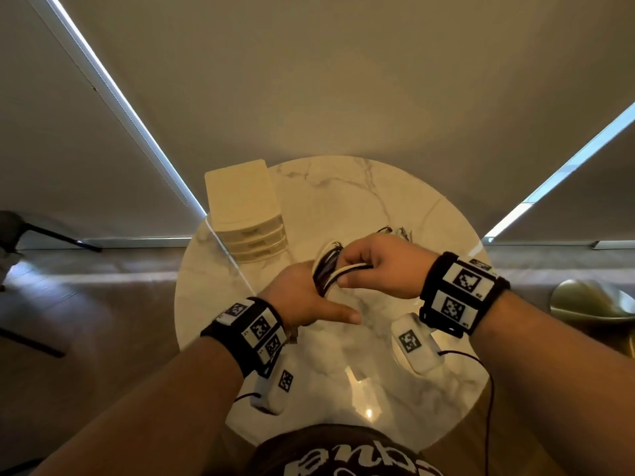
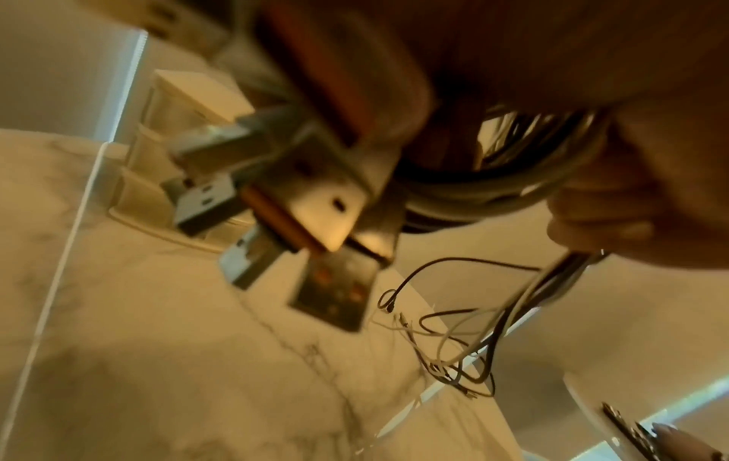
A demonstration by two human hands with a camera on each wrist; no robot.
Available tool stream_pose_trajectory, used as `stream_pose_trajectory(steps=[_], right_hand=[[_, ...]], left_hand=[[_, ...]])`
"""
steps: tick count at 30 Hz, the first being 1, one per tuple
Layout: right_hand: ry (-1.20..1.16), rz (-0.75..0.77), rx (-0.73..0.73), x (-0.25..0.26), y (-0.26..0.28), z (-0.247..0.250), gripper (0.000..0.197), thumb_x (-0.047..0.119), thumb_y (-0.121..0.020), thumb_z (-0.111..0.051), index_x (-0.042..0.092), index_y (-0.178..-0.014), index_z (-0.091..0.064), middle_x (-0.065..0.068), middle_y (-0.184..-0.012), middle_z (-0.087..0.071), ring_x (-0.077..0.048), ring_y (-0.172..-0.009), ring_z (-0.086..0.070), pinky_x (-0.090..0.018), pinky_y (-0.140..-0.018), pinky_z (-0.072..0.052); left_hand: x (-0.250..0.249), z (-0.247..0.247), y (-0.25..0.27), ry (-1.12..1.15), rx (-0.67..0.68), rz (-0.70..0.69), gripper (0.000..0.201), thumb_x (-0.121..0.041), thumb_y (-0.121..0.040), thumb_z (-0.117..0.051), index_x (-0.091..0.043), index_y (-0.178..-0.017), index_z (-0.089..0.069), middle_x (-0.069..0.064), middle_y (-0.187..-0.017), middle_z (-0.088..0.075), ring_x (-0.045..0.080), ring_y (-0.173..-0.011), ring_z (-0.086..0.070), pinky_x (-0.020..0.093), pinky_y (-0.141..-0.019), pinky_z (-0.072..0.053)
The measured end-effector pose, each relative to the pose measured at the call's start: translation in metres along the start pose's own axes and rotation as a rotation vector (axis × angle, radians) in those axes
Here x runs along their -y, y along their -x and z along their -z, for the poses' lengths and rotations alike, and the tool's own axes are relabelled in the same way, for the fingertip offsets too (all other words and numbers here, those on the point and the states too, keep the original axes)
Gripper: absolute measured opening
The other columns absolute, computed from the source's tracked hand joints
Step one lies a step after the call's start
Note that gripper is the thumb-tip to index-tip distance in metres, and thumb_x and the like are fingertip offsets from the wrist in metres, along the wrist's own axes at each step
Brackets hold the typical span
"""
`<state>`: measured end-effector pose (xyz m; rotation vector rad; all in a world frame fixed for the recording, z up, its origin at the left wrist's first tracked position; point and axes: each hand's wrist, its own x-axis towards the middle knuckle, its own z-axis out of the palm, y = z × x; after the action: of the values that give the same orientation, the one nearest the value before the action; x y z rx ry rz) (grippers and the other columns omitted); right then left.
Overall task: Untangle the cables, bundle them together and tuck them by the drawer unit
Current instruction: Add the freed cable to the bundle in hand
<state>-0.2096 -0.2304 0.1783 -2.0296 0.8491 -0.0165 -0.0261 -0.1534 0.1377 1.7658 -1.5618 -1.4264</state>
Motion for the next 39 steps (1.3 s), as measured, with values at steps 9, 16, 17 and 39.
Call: stream_pose_trajectory(steps=[9, 16, 17, 39], right_hand=[[0.316, 0.147, -0.094, 0.014, 0.000, 0.000, 0.042, 0.020, -0.080, -0.058, 0.040, -0.116, -0.049, 0.012, -0.078, -0.065, -0.010, -0.070, -0.060, -0.044, -0.066, -0.054], [0.470, 0.135, -0.031, 0.013, -0.012, -0.002, 0.023, 0.027, -0.090, -0.045, 0.031, -0.113, -0.046, 0.010, -0.079, -0.060, -0.017, -0.070, -0.056, -0.041, -0.066, -0.050], [0.486, 0.137, -0.039, 0.012, -0.015, 0.000, 0.031, 0.026, -0.091, -0.050, 0.033, -0.121, -0.045, 0.011, -0.079, -0.060, -0.016, -0.069, -0.055, -0.038, -0.065, -0.048], [1.081, 0.065, 0.005, 0.010, -0.042, 0.018, 0.026, 0.042, -0.100, -0.047, 0.025, -0.105, -0.066, 0.002, -0.088, -0.067, -0.025, -0.079, -0.062, -0.031, -0.059, -0.041]], left_hand=[[0.010, -0.007, -0.007, -0.021, 0.052, 0.083, 0.030, -0.019, -0.079, -0.084, -0.017, -0.073, -0.055, -0.003, -0.058, -0.055, 0.010, -0.047, -0.053, 0.026, -0.052, -0.046], [0.014, -0.006, -0.013, 0.176, 0.031, 0.089, 0.025, -0.023, -0.077, -0.085, -0.018, -0.067, -0.063, 0.000, -0.063, -0.062, 0.016, -0.064, -0.059, 0.038, -0.071, -0.049], [0.012, -0.006, -0.013, 0.187, 0.038, 0.086, 0.023, -0.021, -0.079, -0.081, -0.018, -0.064, -0.063, 0.001, -0.064, -0.063, 0.018, -0.065, -0.060, 0.041, -0.074, -0.050], [-0.017, -0.006, -0.022, 0.062, 0.122, 0.107, 0.035, -0.016, -0.090, -0.069, -0.017, -0.057, -0.056, -0.002, -0.053, -0.055, 0.010, -0.047, -0.049, 0.026, -0.056, -0.042]])
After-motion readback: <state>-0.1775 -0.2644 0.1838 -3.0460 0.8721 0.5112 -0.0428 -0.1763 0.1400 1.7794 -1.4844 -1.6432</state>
